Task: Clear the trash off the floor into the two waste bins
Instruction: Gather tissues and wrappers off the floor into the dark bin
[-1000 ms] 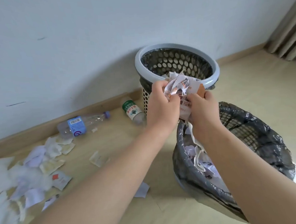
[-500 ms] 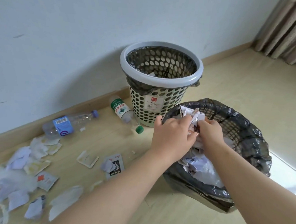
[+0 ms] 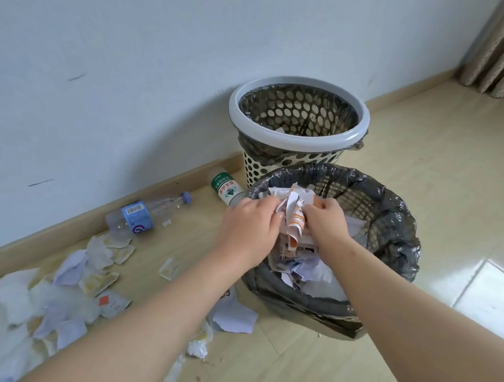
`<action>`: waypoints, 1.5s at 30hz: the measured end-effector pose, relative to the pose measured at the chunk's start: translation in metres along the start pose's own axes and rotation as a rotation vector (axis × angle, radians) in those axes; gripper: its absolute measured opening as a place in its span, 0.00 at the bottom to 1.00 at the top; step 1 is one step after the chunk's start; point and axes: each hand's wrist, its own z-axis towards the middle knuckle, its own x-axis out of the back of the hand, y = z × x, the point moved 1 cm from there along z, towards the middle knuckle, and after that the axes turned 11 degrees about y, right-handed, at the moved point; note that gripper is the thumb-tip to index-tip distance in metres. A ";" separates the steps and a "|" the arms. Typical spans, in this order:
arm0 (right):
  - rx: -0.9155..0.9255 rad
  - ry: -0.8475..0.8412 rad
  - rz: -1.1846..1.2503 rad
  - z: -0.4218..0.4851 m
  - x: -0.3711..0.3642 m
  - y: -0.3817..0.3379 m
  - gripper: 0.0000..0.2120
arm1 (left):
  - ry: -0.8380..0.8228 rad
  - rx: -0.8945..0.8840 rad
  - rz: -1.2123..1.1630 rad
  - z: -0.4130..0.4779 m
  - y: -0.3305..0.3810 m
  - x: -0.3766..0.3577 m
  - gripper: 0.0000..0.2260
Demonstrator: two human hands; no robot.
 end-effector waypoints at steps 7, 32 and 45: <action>0.249 0.140 -0.452 0.003 0.011 0.009 0.20 | -0.003 0.024 0.049 -0.007 -0.027 0.009 0.13; 0.741 -0.293 -1.056 -0.016 -0.038 0.013 0.33 | 0.202 0.321 -0.307 -0.009 -0.048 0.017 0.11; 1.085 -0.043 -0.476 -0.076 -0.094 -0.060 0.13 | 0.301 0.520 -0.329 -0.026 -0.118 0.054 0.10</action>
